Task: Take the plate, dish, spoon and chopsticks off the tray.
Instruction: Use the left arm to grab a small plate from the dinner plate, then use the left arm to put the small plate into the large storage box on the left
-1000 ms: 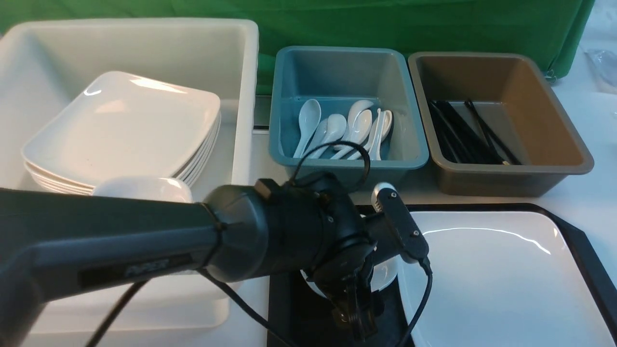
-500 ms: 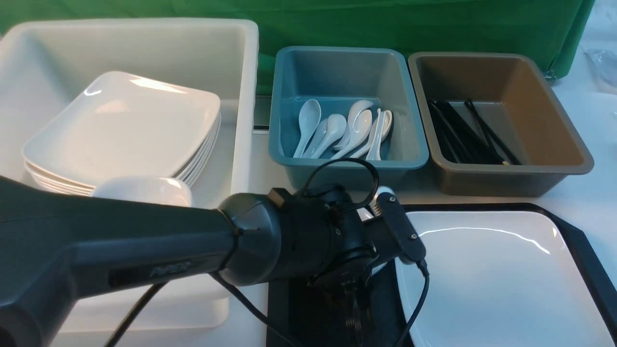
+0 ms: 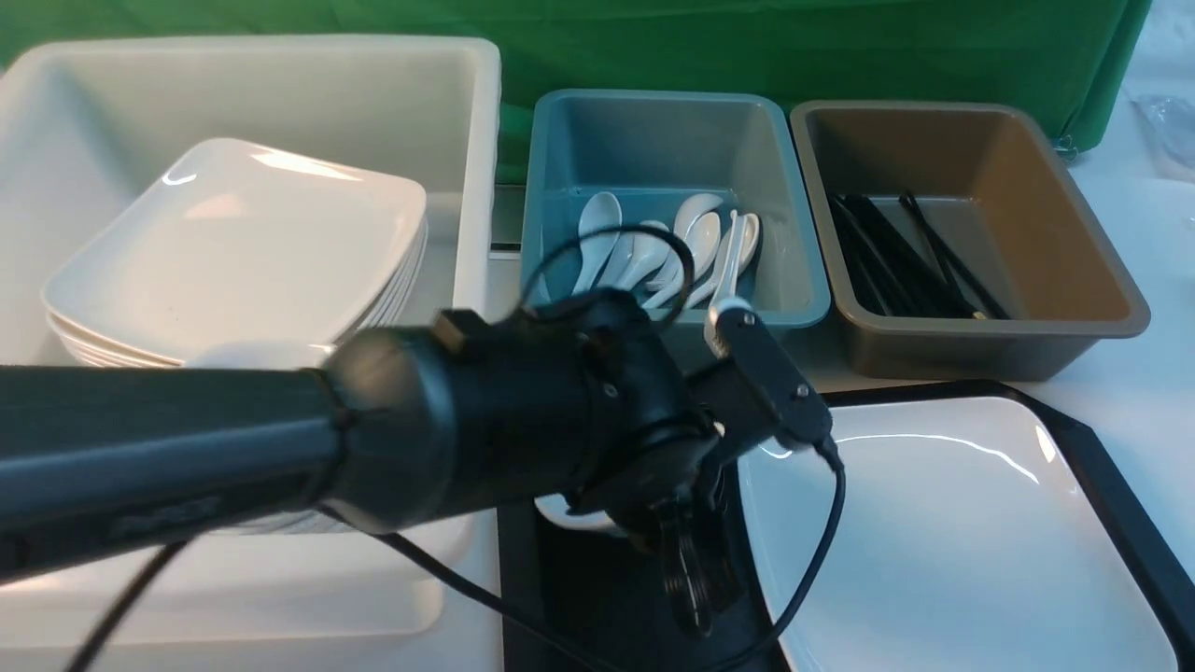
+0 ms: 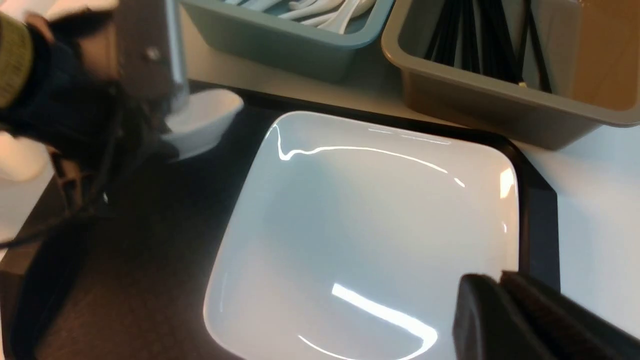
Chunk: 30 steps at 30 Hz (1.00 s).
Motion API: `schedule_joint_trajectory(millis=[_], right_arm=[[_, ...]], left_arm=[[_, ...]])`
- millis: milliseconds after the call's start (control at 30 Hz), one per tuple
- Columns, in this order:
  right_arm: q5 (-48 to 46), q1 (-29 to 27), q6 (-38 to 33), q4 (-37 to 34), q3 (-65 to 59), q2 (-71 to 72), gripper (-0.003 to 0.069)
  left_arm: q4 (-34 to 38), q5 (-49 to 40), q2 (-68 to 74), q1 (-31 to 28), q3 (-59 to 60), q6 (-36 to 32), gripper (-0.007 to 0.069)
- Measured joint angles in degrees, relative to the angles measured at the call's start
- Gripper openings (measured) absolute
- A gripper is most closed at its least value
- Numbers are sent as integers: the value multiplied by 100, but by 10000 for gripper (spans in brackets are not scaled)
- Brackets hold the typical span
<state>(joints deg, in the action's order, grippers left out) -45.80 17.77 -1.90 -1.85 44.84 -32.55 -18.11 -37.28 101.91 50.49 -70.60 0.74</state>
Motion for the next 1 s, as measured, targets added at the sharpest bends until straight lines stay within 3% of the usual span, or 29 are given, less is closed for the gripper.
schedule_joint_trajectory(millis=[400, 600, 700, 800, 1000], right_arm=[[0, 0, 0, 0, 0, 0, 81], [9, 0, 0, 0, 0, 0, 83], [4, 0, 0, 0, 0, 0, 83], [4, 0, 6, 0, 0, 0, 84], [9, 0, 65, 0, 0, 0, 84]], left_arm=[[-81, -239, -1458, 0, -305, 168, 19], [-982, -1183, -2131, -118, -762, 715, 19], [-1092, -2001, -2303, -445, -755, 913, 17], [-662, -2777, -2421, -1261, -508, 1125, 17], [-127, -2378, -2442, -1967, 140, 1105, 17]])
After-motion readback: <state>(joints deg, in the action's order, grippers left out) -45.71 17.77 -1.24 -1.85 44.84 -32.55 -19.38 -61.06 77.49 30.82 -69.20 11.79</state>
